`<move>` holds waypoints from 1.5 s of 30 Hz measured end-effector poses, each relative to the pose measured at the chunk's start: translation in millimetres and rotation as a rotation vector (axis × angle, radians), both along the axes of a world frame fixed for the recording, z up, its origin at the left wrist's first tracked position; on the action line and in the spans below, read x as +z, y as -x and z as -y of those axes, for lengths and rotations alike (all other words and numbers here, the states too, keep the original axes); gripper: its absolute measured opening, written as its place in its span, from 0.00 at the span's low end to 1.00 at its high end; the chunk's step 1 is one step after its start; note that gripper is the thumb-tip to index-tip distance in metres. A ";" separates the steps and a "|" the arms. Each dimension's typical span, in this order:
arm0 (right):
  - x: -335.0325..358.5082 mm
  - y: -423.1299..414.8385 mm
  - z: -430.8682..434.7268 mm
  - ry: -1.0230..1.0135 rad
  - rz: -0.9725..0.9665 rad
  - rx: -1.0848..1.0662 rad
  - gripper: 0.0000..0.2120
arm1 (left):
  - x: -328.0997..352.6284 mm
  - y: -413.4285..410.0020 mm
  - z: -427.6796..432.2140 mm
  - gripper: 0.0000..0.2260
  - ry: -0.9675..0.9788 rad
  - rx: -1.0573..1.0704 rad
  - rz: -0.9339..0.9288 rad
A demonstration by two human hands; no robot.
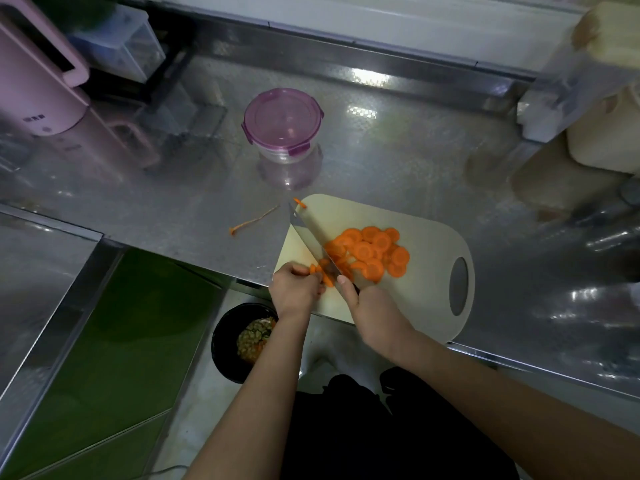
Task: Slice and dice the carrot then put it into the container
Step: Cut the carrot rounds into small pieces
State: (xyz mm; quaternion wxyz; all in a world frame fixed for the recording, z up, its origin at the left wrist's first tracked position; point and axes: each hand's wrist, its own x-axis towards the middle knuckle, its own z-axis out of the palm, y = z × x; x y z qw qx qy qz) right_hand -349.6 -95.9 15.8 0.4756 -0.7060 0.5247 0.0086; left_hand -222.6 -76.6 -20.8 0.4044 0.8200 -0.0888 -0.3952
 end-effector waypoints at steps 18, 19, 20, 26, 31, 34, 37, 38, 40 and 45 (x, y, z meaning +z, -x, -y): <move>-2.9 -17.3 8.7 -0.093 0.073 -0.027 0.23 | -2.5 -1.1 -1.8 0.04 0.000 -0.043 0.042; -6.4 -17.8 9.3 -0.069 0.060 -0.009 0.24 | -2.6 -0.8 -1.6 0.04 -0.001 -0.040 0.040; -8.0 -18.0 9.8 -0.039 0.047 -0.010 0.24 | -2.5 -0.2 -1.0 0.04 -0.005 -0.038 0.039; -7.6 -8.6 10.7 0.018 0.091 -0.099 0.31 | -6.1 1.8 -1.0 0.08 -0.011 -0.035 0.082; 0.6 -2.9 9.0 0.013 0.117 -0.132 0.29 | -9.4 3.0 -1.1 0.07 -0.019 -0.029 0.115; 5.3 -0.6 5.3 -0.014 0.110 -0.154 0.28 | -13.1 2.7 -0.1 0.07 -0.026 -0.034 0.124; 7.2 1.4 -0.5 0.002 0.082 -0.128 0.28 | -16.2 2.9 -0.3 0.07 -0.035 -0.043 0.149; 7.4 1.6 -2.1 0.013 0.077 -0.120 0.27 | -17.0 2.8 -0.6 0.07 -0.035 -0.045 0.155; 9.2 1.4 -4.1 0.025 0.071 -0.107 0.26 | -17.9 2.9 -0.9 0.08 -0.030 -0.053 0.153; 7.1 1.9 -3.4 -0.043 0.075 -0.060 0.19 | -21.2 3.7 -2.0 0.09 -0.021 -0.045 0.143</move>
